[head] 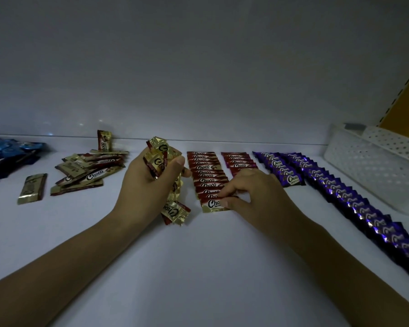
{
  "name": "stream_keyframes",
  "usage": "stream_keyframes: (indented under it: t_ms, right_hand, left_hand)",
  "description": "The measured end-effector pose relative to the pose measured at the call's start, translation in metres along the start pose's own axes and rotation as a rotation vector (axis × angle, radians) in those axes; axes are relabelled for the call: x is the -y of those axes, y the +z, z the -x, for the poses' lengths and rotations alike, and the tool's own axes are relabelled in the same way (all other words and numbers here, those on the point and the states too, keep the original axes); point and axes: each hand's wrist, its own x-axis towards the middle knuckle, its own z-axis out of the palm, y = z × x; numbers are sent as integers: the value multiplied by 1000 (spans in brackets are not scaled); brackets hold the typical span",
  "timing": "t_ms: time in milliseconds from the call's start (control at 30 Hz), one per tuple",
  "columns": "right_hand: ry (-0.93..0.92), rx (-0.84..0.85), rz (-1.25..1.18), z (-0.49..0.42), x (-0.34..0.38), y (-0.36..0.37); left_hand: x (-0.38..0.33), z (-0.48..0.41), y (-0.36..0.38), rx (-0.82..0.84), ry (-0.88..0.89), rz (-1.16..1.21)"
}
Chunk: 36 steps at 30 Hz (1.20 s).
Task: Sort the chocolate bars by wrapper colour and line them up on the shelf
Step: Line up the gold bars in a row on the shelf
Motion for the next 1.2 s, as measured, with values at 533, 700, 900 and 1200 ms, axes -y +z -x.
stream_keyframes:
  t_ms: [533, 700, 900, 1200]
  right_hand:
    - [-6, -37, -83, 5, -4, 2]
    - [-28, -22, -517, 6, 22, 4]
    - [-39, 130, -742, 6, 30, 6]
    - [-6, 113, -826, 6, 35, 11]
  left_hand:
    - [0, 1, 4, 8, 10, 47]
    - [-12, 5, 12, -34, 56, 153]
    - [-16, 4, 10, -82, 88, 161]
    - [-13, 8, 13, 8, 10, 206]
